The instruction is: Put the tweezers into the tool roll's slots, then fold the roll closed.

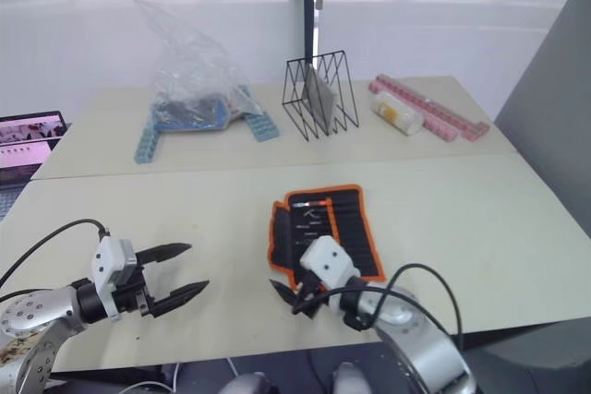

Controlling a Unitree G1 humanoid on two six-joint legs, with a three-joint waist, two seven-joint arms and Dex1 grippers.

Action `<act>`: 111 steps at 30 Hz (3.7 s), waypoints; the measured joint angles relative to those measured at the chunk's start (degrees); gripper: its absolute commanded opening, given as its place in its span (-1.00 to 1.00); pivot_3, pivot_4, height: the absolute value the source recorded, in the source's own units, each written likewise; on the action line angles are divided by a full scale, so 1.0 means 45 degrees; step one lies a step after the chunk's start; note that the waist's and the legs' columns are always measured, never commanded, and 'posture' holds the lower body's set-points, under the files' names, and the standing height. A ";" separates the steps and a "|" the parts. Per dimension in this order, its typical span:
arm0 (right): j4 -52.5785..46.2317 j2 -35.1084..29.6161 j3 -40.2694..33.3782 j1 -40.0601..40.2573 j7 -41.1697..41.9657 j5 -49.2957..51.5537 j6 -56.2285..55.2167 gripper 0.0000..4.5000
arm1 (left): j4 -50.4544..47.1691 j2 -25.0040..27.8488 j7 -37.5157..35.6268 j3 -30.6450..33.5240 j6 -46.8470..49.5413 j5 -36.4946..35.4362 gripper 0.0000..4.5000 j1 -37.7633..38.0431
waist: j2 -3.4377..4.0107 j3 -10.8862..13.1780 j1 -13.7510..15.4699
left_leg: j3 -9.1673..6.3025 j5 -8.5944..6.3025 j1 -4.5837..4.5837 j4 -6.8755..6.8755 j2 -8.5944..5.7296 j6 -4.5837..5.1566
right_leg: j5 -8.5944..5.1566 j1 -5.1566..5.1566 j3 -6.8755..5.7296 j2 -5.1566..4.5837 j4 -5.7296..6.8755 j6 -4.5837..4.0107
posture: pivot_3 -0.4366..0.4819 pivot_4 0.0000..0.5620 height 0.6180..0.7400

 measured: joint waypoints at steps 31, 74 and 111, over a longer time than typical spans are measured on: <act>0.1445 0.1213 0.0708 -0.0339 -0.0474 -0.2127 -0.0774 -0.99 | -0.0233 0.0274 0.0500 0.0194 0.0107 -0.0030 1.00 0.0210 | 0.0005 0.0004 -0.0096 | -0.0001 -0.0001 -0.0004 0.0000 0.0001 -0.0013 | 0.0000 -0.0016 0.0007 0.0020 0.0010 -0.0004 | -0.05 -0.47 0.74; -0.0014 -0.2399 -0.2470 0.3041 0.3117 0.1141 -0.2381 -1.00 | 1.5129 -0.2920 -0.6606 -0.6350 -1.0530 0.4461 0.18 -1.2694 | -0.0002 0.0016 0.0072 | 0.0001 -0.0037 -0.0109 0.0217 -0.0015 0.0060 | 0.0005 -0.0020 -0.0021 0.0043 0.0051 0.0021 | -0.05 -0.47 0.74; 0.1792 -0.2213 -0.1400 0.0170 0.3268 -0.0913 -0.4078 -1.00 | 0.4038 0.0766 -0.4132 -0.4520 -0.4960 0.2541 -0.99 -0.4612 | 0.0015 0.0022 -0.0184 | 0.0001 -0.0041 -0.0108 0.0199 0.0000 0.0057 | 0.0009 -0.0050 0.0017 0.0038 0.0056 0.0025 | -0.05 -0.47 0.74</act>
